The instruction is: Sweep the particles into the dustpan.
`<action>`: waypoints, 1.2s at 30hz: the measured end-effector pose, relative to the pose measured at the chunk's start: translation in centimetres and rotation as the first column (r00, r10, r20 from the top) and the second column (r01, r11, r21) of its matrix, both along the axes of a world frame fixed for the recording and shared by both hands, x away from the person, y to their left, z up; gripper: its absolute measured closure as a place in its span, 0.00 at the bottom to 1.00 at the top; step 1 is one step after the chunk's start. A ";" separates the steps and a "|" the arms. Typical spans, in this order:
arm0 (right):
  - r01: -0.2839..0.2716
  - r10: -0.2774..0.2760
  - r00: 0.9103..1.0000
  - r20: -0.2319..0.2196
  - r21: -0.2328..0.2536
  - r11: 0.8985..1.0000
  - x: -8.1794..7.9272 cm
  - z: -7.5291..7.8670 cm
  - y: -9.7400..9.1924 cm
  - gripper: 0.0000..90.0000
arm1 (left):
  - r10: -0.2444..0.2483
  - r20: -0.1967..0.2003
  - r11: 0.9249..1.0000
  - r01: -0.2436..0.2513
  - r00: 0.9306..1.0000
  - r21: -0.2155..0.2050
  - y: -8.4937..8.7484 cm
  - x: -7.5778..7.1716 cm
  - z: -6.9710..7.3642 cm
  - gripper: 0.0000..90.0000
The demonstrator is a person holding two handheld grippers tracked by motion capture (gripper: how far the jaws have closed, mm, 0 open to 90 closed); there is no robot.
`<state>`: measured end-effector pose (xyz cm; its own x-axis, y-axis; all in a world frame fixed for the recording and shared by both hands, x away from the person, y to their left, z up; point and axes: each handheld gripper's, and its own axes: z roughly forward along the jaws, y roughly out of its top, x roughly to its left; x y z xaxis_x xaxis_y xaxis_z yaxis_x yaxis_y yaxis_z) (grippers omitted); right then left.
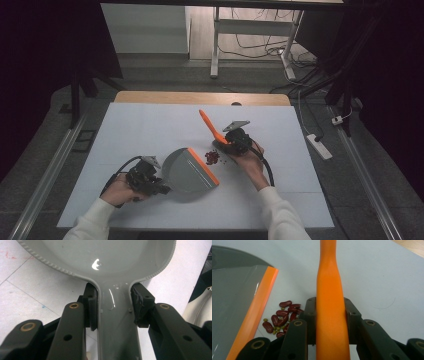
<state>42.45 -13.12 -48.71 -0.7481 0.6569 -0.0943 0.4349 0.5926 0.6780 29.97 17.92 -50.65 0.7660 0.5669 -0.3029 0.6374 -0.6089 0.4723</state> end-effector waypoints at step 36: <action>-0.114 0.114 0.993 -0.028 0.008 0.993 -1.9 -0.1 2.6 0.78 | 0.003 -0.007 1.000 -0.003 1.000 -0.002 -0.1 0.0 0.0 0.68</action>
<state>40.59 -10.48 -48.79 -0.8204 0.5677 -0.0680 0.3839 0.6350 0.6704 29.98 17.83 -50.70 0.7626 0.5683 -0.3092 0.6420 -0.6062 0.4694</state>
